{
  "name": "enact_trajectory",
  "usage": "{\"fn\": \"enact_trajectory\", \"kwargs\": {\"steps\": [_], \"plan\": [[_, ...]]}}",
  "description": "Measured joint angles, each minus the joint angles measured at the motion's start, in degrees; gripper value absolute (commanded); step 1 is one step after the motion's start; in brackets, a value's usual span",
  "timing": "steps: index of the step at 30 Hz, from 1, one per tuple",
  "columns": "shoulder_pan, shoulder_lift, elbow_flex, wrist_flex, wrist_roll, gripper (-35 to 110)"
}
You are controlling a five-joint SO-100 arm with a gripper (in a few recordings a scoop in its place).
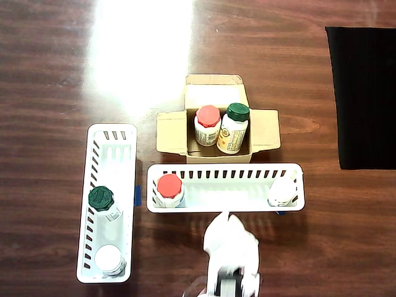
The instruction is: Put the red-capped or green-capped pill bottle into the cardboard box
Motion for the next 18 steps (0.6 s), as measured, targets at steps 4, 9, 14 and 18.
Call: {"fn": "enact_trajectory", "kwargs": {"steps": [4, 9, 14, 18], "plan": [[-0.79, 11.25, 8.61, 1.49, -2.02, 3], [-1.49, 12.04, 12.83, 2.55, -5.36, 3], [-1.93, 12.04, 17.58, 0.00, -6.94, 3], [-1.49, 12.04, 23.47, -3.25, -6.15, 5]]}}
